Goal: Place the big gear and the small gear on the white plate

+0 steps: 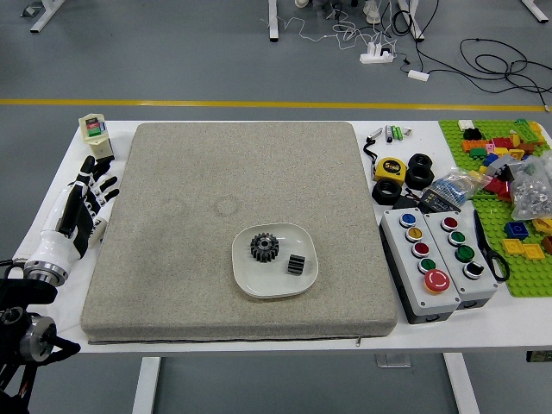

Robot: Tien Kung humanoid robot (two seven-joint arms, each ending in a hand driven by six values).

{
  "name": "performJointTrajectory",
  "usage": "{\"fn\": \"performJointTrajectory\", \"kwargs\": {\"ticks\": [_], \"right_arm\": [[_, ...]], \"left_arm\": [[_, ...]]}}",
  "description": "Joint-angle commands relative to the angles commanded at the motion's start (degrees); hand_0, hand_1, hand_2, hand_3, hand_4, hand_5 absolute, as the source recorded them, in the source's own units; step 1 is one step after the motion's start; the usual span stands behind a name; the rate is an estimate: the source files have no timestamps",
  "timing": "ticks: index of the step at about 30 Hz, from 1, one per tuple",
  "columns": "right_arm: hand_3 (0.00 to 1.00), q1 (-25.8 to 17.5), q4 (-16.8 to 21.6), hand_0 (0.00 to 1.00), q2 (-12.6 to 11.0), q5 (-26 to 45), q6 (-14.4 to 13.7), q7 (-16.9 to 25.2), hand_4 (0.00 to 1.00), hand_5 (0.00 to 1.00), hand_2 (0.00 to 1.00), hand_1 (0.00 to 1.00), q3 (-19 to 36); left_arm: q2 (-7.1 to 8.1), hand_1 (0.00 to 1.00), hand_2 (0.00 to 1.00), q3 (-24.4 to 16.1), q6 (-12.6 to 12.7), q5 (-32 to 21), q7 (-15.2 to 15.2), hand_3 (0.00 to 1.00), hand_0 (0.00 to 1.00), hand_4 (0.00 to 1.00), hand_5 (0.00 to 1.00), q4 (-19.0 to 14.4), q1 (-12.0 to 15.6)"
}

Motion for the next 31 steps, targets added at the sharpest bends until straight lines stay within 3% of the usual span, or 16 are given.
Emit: {"fn": "performJointTrajectory", "kwargs": {"ticks": [31], "right_arm": [[0.572,0.11,0.0,0.61,-0.02,0.85,-0.09,0.11,0.776,0.717,0.704,0.612,-0.41]], "left_arm": [[0.01,0.946,0.998,-0.33,0.23,0.87,0.04,0.918,0.895,0.924,0.998,0.22,-0.06]]}}
